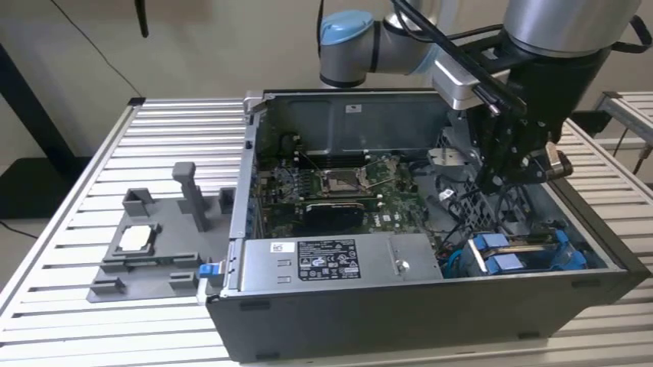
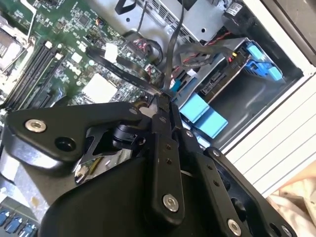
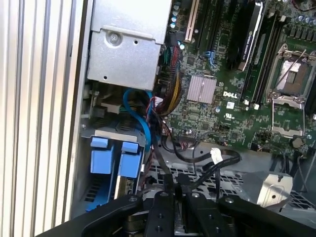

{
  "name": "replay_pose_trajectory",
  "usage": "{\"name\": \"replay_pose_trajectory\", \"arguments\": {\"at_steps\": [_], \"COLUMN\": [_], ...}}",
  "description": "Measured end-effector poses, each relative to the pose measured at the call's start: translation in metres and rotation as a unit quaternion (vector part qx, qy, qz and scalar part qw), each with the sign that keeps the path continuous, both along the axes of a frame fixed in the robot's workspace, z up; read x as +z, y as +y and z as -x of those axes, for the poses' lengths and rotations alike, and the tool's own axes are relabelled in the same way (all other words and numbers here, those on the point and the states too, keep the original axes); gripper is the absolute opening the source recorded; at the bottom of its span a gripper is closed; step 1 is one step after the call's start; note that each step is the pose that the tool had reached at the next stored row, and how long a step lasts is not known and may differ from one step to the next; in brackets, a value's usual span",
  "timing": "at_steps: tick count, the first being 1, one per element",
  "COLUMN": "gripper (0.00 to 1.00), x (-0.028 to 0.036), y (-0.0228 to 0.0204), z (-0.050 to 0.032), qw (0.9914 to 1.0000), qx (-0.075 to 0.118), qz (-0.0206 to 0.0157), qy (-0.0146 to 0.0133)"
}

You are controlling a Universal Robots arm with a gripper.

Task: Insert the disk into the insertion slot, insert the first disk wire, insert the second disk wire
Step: 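Insert the second disk wire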

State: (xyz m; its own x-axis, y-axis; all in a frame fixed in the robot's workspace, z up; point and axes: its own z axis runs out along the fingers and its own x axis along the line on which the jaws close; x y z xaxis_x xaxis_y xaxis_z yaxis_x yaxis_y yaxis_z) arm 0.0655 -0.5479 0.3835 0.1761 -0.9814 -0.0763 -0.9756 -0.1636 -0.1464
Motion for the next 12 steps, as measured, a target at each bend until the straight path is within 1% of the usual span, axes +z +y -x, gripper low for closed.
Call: {"name": "replay_pose_trajectory", "arguments": {"at_steps": [3, 5, 10, 12], "gripper": [0.15, 0.15, 0.15, 0.14], "x": [-0.0002, -0.0004, -0.0008, -0.0009], "y": [-0.0033, -0.0072, -0.0200, -0.0252], "z": [-0.0006, -0.0017, -0.0062, -0.0080], "qw": [1.00000, 1.00000, 1.00000, 0.99999], "qx": [0.000, 0.000, 0.000, 0.000], "qz": [0.0000, -0.0001, -0.0001, -0.0001], "qy": [0.0001, 0.0005, 0.0030, 0.0041]}}
